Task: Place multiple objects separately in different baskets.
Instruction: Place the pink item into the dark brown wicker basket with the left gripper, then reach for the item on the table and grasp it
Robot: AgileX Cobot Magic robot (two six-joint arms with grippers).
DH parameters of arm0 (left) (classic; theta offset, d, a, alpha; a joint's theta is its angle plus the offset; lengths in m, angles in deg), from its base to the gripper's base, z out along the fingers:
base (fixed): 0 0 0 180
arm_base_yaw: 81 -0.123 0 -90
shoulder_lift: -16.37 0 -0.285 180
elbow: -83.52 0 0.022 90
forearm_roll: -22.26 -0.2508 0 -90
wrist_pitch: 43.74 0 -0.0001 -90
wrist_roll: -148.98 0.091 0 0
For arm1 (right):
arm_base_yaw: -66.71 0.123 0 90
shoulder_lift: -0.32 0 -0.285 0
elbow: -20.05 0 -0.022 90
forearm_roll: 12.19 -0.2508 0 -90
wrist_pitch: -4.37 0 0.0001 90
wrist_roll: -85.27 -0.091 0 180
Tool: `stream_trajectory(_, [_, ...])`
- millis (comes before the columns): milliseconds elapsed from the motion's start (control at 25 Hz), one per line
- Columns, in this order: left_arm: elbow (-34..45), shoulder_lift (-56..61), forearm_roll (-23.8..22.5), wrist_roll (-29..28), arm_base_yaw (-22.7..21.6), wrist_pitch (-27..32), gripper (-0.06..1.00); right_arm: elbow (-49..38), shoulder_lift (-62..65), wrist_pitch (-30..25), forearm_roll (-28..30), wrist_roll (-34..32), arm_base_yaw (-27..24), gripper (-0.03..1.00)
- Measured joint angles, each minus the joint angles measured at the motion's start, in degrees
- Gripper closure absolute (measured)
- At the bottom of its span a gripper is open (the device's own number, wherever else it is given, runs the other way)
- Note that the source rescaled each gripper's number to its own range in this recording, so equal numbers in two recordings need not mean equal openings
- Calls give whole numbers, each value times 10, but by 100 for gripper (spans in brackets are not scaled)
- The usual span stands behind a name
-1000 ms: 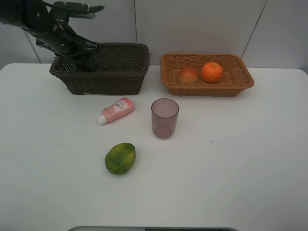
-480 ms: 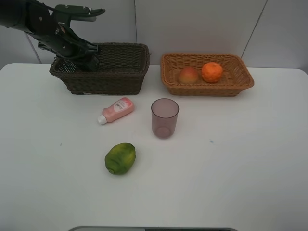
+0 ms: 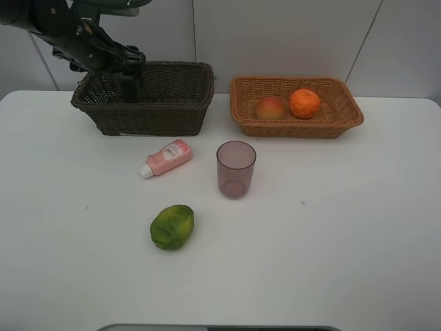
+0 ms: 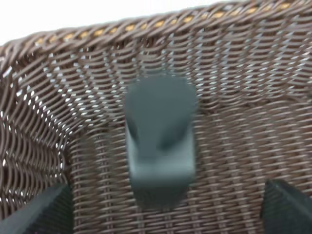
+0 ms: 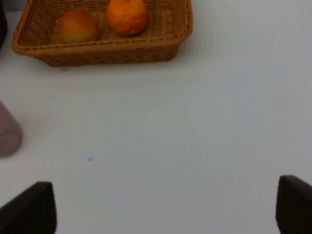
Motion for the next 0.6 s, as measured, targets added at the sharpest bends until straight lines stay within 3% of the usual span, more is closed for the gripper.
stream_trajectory(280, [0, 61, -1, 0, 32, 75, -5, 0, 0, 0, 0, 0, 0, -3])
stream_trajectory(600, [-2, 107, -2, 0, 107, 178, -5, 0, 0, 0, 0, 0, 0, -3])
